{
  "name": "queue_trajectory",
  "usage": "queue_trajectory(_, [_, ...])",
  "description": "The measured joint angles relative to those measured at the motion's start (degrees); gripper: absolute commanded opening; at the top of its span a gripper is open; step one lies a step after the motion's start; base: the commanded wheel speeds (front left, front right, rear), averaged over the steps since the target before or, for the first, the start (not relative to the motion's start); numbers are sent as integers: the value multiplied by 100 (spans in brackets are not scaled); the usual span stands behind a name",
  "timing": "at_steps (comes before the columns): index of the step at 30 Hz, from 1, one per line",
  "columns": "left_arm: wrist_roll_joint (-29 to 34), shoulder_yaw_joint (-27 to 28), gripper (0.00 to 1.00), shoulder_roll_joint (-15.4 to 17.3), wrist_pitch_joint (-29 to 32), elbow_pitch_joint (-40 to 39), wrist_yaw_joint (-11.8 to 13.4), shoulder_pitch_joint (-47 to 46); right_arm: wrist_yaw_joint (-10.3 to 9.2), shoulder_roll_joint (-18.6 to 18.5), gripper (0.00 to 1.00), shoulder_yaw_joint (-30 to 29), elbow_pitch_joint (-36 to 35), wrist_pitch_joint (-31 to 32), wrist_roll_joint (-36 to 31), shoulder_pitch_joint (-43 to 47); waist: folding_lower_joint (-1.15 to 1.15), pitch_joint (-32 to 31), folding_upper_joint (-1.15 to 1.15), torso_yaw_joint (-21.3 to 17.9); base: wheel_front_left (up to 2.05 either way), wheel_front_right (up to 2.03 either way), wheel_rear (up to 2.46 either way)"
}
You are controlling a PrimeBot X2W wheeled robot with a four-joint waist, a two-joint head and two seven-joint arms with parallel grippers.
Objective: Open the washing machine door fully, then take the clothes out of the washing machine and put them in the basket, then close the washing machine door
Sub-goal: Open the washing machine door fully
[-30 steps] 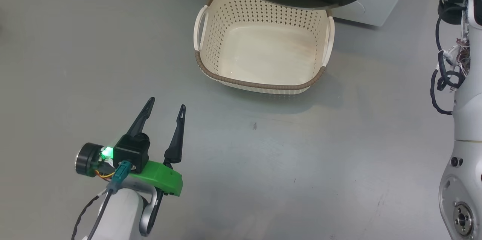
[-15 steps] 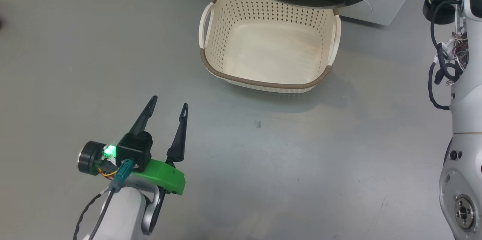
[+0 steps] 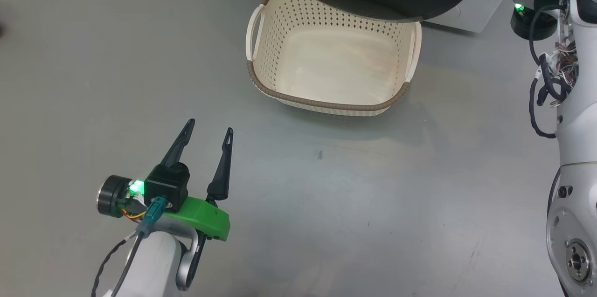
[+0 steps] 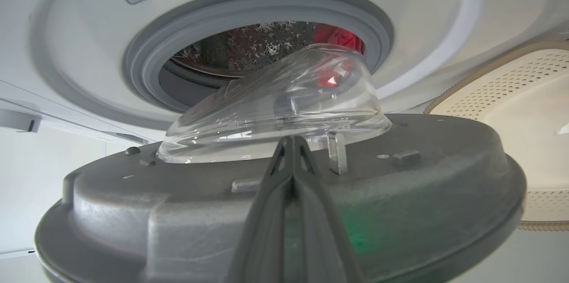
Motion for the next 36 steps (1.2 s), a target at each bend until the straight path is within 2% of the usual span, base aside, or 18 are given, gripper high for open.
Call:
queue_trajectory(20, [-8,-36,100,-1,0,136,49,-9,-7,48,0,312,169,474,433,463,0,-397,0,-44,0,0,0])
queue_trajectory(36, [89,-34,100,-1,0,219,96,143,8,82,0,869,109,704,1390,1158,0,-799,0,-65,0,0,0])
